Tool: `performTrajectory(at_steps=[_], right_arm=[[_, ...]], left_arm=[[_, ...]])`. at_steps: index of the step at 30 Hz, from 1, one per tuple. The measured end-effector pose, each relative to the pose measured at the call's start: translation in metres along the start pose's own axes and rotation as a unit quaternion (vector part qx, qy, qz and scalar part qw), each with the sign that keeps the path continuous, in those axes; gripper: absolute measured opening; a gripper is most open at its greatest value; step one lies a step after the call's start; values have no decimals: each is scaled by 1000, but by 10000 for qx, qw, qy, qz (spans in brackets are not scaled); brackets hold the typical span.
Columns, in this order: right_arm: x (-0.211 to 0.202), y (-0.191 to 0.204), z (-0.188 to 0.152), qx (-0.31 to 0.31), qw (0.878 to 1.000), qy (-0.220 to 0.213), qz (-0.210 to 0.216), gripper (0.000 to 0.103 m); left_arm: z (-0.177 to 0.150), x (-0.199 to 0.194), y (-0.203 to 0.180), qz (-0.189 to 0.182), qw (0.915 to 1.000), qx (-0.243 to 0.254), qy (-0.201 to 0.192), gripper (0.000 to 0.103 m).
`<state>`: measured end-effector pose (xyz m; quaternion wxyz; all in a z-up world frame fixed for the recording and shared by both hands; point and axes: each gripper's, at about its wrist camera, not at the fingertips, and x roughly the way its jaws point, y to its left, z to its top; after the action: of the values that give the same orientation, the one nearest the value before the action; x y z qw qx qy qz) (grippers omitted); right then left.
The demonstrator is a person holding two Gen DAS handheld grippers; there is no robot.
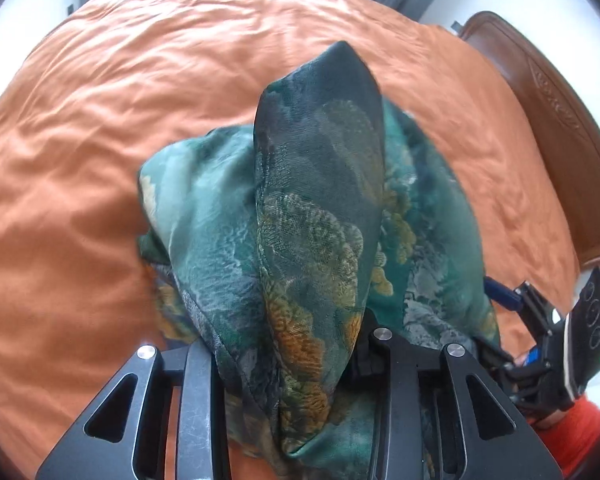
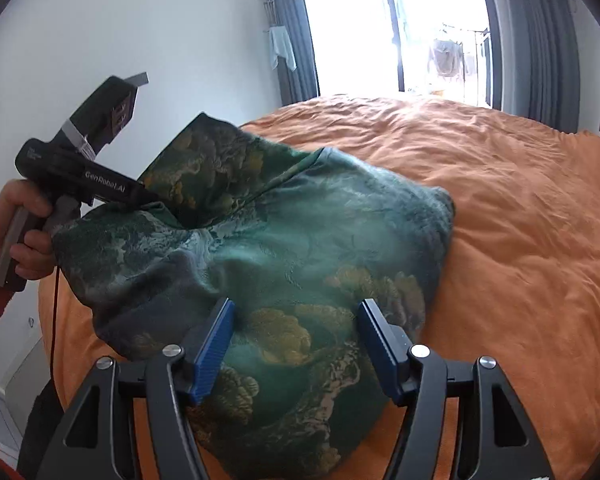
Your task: Fold large clothes
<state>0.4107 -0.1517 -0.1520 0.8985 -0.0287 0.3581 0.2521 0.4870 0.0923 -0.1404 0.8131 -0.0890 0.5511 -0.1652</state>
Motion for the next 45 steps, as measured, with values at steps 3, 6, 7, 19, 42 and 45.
performTrajectory(at_steps=[3,6,7,19,42,45], right_arm=[[42,10,-12,-235,9982,482,-253,66],[68,17,-22,-399,9954,688,-540,67],[76,15,-23,-365,9949,759,-564,67],[71,-2,16,-12,9930,1053,-527,67],[92,92,16,-237,9988,266,-338,66],[53,83,21,-20,9999,87,-84,66]], left_arm=[[-14,18,19,-57,9999,-160,16,37],[-22,35,34,-192,9990,-400,-73,40],[-24,39,40,-294,9983,-492,-95,41],[-31,4,60,-1103,9902,-817,-244,55],[-23,-66,21,-718,9876,-123,-1393,69],[-16,-46,18,-568,9898,-58,-1304,69]])
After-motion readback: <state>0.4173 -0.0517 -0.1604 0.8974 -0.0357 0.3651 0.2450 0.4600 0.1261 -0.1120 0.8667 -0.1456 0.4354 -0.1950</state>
